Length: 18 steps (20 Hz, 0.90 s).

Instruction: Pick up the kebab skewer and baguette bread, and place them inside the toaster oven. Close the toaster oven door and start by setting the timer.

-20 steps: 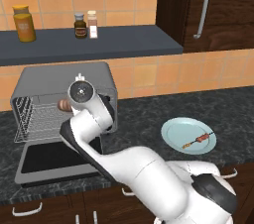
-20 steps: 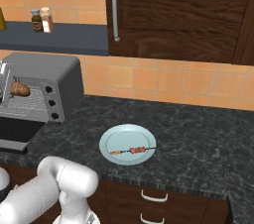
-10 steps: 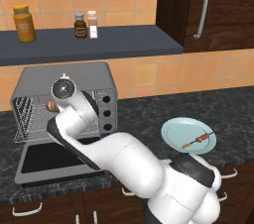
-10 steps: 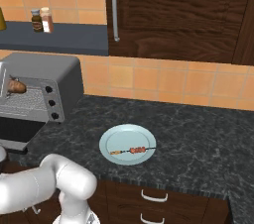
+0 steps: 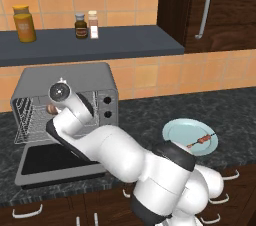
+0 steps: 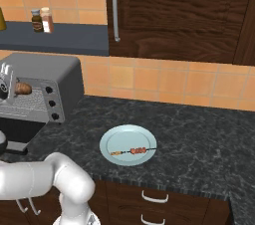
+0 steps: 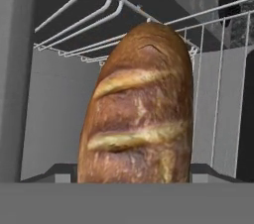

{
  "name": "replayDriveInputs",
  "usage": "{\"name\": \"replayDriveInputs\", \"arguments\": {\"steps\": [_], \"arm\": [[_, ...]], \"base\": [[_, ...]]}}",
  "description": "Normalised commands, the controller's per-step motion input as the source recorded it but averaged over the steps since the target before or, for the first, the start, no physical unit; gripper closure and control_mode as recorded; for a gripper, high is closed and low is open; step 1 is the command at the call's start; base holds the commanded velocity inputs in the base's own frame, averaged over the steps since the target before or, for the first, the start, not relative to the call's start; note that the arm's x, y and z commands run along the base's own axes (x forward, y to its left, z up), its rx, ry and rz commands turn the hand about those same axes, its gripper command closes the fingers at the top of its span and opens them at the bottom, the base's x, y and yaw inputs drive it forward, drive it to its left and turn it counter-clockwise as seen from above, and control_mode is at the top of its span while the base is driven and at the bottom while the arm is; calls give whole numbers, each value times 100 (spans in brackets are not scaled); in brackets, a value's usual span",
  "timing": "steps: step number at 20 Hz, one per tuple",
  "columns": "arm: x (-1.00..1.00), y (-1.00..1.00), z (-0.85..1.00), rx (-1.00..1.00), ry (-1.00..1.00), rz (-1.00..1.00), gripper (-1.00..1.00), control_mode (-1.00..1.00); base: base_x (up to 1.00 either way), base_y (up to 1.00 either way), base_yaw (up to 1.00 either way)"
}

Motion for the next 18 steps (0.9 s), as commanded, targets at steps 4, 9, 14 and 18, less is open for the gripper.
{"name": "replayDriveInputs", "arguments": {"steps": [4, 9, 14, 18], "arm": [[3, 37, -32, 0, 1, -4, 100, -100], [8, 33, -19, 0, 4, -7, 100, -100], [0, 23, -17, 1, 13, -3, 100, -100], [0, 14, -18, 0, 6, 0, 100, -100]], "base": [[0, 0, 0], [0, 0, 0], [0, 0, 0], [0, 0, 0]]}}
